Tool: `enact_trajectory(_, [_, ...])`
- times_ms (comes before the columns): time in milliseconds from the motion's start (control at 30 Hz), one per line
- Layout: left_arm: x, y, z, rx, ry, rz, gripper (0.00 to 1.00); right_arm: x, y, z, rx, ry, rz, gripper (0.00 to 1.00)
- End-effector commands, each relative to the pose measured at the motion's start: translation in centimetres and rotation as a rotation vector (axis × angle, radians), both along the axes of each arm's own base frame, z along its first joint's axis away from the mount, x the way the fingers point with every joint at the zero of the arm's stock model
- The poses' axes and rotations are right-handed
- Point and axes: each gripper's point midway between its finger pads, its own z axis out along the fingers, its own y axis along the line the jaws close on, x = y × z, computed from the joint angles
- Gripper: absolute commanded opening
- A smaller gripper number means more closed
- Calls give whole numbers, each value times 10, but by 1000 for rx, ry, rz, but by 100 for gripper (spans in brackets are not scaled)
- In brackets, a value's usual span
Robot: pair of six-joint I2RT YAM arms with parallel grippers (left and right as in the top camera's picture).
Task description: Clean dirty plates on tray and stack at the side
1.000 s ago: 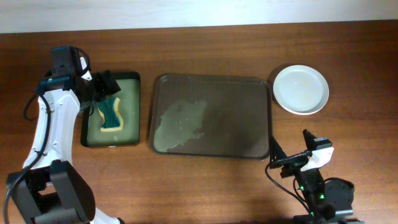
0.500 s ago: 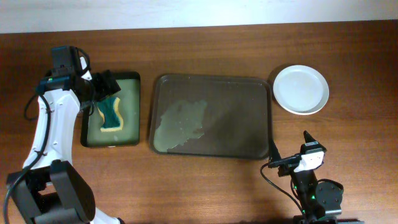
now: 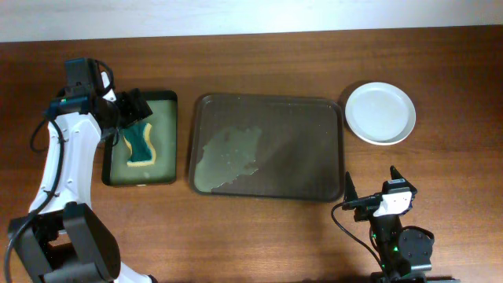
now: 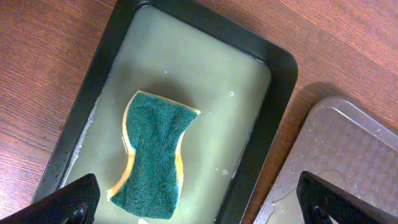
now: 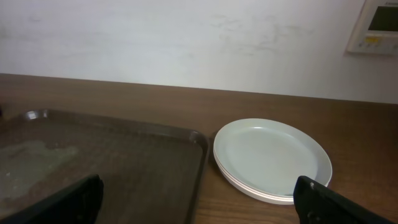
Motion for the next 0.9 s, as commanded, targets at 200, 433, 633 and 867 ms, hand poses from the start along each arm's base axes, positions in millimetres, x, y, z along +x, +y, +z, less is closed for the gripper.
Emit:
enact_trajectory(200, [-10, 0, 0, 11, 38, -3, 99, 0, -4, -2, -4, 1, -19, 98])
enact_trajectory(433, [-33, -7, -7, -14, 133, -10, 99, 0, -4, -2, -4, 2, -19, 98])
enact_trajectory(633, [-22, -36, 43, 64, -46, -175, 99, 0, -4, -2, -4, 2, -19, 98])
enact_trajectory(867, [-69, -97, 72, 320, -339, -648, 99, 0, -4, -2, -4, 2, -19, 98])
